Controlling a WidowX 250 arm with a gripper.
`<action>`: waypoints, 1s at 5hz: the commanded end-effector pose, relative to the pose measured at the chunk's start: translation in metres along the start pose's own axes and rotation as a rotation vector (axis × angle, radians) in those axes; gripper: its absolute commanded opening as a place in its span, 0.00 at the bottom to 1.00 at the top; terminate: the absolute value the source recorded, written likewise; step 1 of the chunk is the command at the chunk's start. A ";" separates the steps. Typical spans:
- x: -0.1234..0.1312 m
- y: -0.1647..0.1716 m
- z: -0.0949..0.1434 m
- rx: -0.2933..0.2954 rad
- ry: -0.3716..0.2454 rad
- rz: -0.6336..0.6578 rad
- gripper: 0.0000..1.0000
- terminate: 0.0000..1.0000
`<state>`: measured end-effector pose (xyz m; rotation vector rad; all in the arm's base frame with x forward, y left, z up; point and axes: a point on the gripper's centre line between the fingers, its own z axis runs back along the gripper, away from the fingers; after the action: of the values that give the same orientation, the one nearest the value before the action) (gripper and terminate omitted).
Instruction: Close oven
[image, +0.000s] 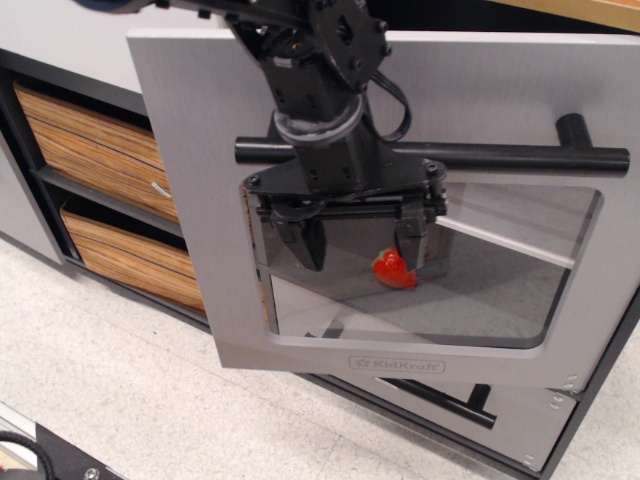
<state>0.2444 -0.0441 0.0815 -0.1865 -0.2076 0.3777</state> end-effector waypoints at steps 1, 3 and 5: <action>0.069 -0.018 0.049 -0.099 -0.140 0.073 1.00 0.00; 0.086 -0.020 0.042 -0.077 -0.170 0.094 1.00 0.00; 0.080 -0.017 0.047 -0.075 -0.123 0.080 1.00 0.00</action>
<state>0.2983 -0.0297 0.1177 -0.2302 -0.2819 0.4632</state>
